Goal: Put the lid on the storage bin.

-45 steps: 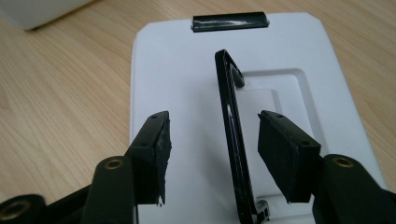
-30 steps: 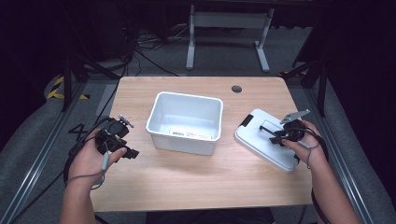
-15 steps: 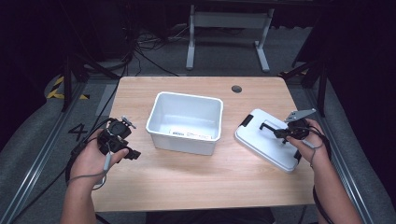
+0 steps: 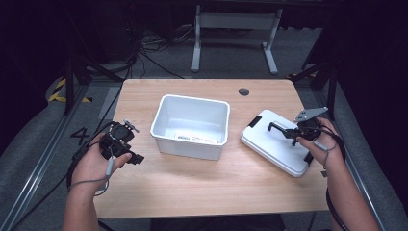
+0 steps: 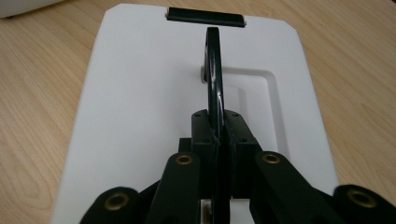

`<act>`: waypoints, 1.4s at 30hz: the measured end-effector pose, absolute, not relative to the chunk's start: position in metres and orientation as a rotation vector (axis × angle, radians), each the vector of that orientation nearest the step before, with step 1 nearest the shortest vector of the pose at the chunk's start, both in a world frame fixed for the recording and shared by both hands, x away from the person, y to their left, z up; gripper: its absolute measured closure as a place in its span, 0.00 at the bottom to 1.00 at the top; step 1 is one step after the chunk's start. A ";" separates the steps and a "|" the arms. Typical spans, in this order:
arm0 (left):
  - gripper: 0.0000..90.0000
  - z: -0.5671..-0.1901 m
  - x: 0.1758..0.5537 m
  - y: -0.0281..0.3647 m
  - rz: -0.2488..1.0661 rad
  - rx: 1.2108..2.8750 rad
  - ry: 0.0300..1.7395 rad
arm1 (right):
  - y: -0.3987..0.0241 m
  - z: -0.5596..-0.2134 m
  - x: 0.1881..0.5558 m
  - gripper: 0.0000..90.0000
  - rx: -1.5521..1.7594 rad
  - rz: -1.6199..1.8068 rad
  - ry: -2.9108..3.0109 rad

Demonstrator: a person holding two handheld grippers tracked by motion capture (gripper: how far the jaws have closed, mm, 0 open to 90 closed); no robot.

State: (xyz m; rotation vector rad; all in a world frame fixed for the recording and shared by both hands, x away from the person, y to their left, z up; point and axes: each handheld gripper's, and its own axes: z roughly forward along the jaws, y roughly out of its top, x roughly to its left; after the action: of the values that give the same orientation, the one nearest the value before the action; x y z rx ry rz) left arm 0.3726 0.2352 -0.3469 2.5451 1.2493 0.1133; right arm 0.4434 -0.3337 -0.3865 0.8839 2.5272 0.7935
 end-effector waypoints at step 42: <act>0.35 -0.350 0.374 0.237 0.100 2.556 1.253 | -0.292 -0.268 0.438 0.94 0.702 0.755 2.483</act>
State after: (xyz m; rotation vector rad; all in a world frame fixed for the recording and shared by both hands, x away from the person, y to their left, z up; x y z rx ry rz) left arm 0.3744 0.2372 -0.3496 2.5561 1.2532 0.0998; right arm 0.4376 -0.2916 -0.2683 0.7022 2.4828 0.7546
